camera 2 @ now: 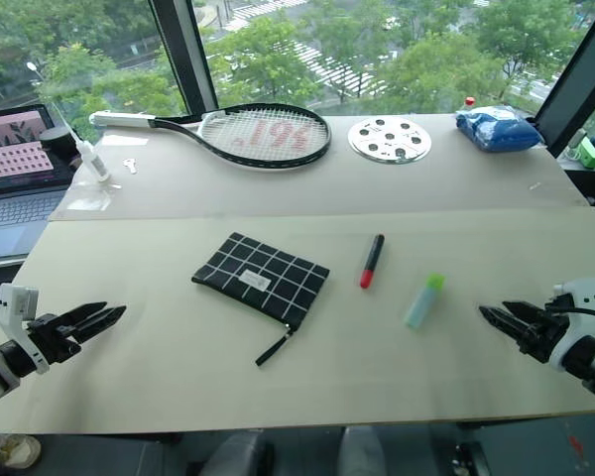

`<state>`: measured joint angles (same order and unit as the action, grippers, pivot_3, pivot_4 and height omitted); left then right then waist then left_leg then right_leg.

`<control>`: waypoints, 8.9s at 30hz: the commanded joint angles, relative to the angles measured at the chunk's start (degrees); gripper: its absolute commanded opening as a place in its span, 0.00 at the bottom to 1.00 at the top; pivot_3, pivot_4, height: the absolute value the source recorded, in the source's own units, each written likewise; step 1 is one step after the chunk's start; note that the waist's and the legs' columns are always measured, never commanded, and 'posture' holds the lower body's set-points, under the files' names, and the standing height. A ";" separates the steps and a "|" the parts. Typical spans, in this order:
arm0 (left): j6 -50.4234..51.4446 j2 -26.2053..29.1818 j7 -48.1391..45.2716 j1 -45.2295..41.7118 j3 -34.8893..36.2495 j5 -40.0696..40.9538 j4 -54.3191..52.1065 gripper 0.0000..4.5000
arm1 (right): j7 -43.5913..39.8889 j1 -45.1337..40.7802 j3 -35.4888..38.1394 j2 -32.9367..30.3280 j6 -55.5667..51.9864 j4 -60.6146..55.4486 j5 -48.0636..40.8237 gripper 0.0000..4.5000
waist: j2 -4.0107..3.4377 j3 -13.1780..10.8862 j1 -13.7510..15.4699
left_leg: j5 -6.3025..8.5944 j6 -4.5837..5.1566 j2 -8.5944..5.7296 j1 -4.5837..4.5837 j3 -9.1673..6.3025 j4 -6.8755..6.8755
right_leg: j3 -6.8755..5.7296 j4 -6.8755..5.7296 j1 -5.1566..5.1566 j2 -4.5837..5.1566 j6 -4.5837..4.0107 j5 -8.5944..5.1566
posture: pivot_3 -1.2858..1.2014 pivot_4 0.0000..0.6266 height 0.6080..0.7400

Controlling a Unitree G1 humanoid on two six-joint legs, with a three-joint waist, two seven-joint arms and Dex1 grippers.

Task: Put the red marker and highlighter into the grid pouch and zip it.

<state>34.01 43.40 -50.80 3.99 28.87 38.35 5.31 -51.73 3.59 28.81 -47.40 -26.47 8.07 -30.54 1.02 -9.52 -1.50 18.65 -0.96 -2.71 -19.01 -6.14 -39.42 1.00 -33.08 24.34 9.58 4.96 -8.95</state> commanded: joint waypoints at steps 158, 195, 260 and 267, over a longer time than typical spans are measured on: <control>-94.58 -7.21 8.55 -42.21 -43.95 -56.09 45.90 0.76 | 14.48 -48.18 -52.66 20.42 43.91 21.63 57.18 0.01 | 0.02 0.14 -2.32 | -0.52 -1.04 0.62 -0.15 0.21 0.31 | -0.12 -0.24 0.73 -0.72 -0.61 0.41 | 0.52 0.24 1.00; -64.39 -8.08 -16.36 -38.26 -34.57 -30.67 36.47 0.00 | 5.78 -51.77 -29.52 25.21 3.45 3.85 25.78 0.48 | -0.07 0.18 -2.75 | -0.52 -1.04 0.63 -0.28 0.18 0.22 | -0.11 -0.26 0.85 -0.74 -0.60 0.42 | 0.52 0.24 1.00; -15.77 -11.89 2.65 -29.63 -29.11 -22.29 -8.64 0.00 | 15.88 -47.63 -34.54 29.36 -3.50 4.68 21.08 0.01 | -0.07 0.16 -2.45 | -0.38 -0.80 0.63 -0.30 0.17 0.13 | -0.09 -0.45 0.92 -0.73 -0.61 0.42 | 0.52 0.24 1.00; -16.28 -12.10 2.74 -29.69 -29.52 -22.62 -8.20 0.00 | 14.68 -47.36 -39.93 33.37 -9.06 -6.51 20.72 0.01 | -0.07 0.16 -2.47 | -0.38 -0.80 0.63 -0.30 0.16 0.13 | -0.09 -0.48 0.94 -0.73 -0.61 0.42 | 0.52 0.24 1.00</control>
<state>18.78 31.45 -48.28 -25.50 -0.69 15.81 -1.43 -36.46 -43.12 -9.67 -15.18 -34.20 5.77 -8.20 0.95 -9.36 -3.97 18.27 -1.76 -2.08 -19.31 -5.99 -39.29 0.91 -33.56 25.28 8.85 4.35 -8.54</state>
